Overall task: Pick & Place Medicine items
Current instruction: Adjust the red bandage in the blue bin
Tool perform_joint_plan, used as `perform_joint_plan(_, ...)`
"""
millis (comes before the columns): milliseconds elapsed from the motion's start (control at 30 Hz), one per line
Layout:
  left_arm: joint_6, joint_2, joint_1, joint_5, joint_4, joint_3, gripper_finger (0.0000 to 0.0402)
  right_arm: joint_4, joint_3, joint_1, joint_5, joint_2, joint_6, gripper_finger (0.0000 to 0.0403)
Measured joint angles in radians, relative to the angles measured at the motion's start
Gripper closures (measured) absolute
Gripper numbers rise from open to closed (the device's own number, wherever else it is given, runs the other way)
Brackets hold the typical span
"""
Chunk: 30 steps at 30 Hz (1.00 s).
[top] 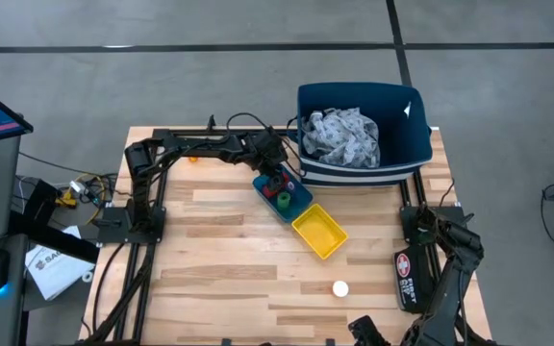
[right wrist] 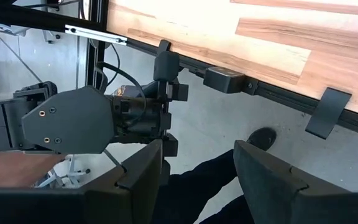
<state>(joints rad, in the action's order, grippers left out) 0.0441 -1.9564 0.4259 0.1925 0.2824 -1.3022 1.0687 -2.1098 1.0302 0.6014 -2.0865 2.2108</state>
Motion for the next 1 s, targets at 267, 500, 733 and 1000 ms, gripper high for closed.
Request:
perform_joint_plan(267, -0.027, 0.000, -0.003, -0.001, -0.014, 0.001, 0.0215, 0.003, 0.000, 0.000, 0.000, 0.000, 0.000, 0.0207)
perform_joint_plan(500, -0.027, 0.001, -0.003, 0.000, -0.013, 0.001, 0.0288, 0.008, 0.000, 0.000, 0.000, 0.000, 0.000, 0.0207)
perform_joint_plan(733, -0.049, 0.002, -0.003, 0.001, -0.004, 0.001, 0.0330, 0.008, 0.000, 0.000, 0.000, 0.000, 0.000, 0.0207)
perform_joint_plan(1000, -0.049, 0.003, -0.003, 0.004, -0.003, 0.001, 0.0296, 0.008, 0.000, 0.000, 0.000, 0.000, 0.000, 0.0207)
